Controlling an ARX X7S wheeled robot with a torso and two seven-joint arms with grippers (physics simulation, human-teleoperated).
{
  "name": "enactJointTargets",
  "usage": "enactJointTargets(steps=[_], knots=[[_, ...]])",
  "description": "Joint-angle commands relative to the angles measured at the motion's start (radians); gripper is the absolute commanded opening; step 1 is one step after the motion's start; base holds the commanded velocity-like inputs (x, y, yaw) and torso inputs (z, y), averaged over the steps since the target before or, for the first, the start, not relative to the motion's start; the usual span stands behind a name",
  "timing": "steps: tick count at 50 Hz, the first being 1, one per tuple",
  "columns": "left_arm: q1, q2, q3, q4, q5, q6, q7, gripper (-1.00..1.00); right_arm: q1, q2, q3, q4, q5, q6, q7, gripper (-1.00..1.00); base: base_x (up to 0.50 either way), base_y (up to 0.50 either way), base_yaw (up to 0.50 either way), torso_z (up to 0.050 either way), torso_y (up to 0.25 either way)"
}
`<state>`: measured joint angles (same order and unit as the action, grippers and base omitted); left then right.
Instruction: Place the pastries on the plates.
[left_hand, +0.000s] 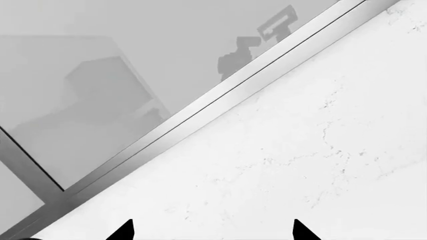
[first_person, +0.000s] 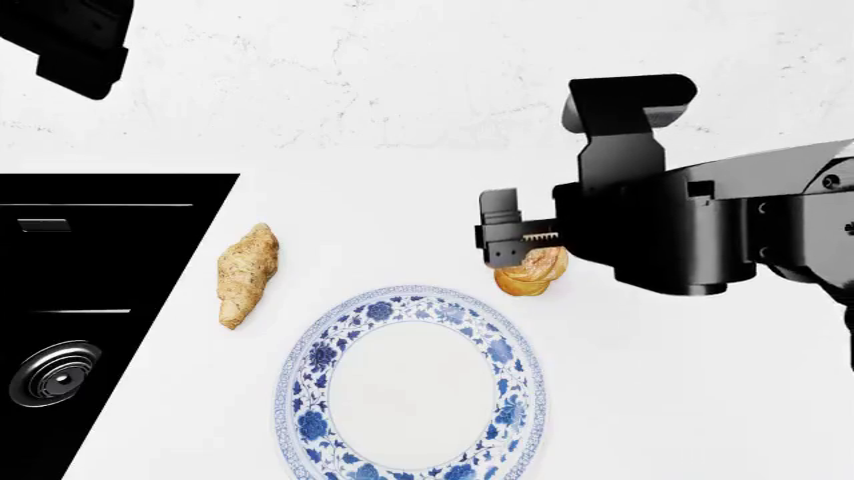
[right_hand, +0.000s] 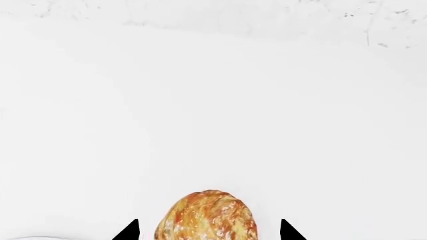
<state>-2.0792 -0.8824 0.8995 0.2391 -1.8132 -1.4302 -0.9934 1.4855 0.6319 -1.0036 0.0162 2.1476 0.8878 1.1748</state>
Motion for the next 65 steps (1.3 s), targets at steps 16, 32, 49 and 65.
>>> enactJointTargets(steps=[16, 32, 49, 65], knots=[[-0.011, -0.011, 0.017, 0.006, -0.013, 0.011, -0.002, 1.0, -0.064, -0.012, -0.036, 0.035, -0.053, -0.006, -0.057, 1.0, 0.0, 0.0, 0.0, 0.0, 0.0], [-0.018, -0.016, 0.025, 0.009, -0.03, 0.022, -0.015, 1.0, -0.091, -0.003, -0.042, 0.043, -0.078, -0.013, -0.097, 1.0, 0.0, 0.0, 0.0, 0.0, 0.0], [-0.017, -0.02, 0.034, 0.013, -0.025, 0.028, -0.01, 1.0, -0.101, -0.017, -0.065, 0.041, -0.1, 0.005, -0.124, -1.0, 0.0, 0.0, 0.0, 0.0, 0.0], [-0.024, -0.02, 0.041, 0.013, -0.022, 0.03, -0.006, 1.0, -0.077, 0.004, -0.05, 0.005, -0.113, 0.0, -0.12, -1.0, 0.0, 0.0, 0.0, 0.0, 0.0]])
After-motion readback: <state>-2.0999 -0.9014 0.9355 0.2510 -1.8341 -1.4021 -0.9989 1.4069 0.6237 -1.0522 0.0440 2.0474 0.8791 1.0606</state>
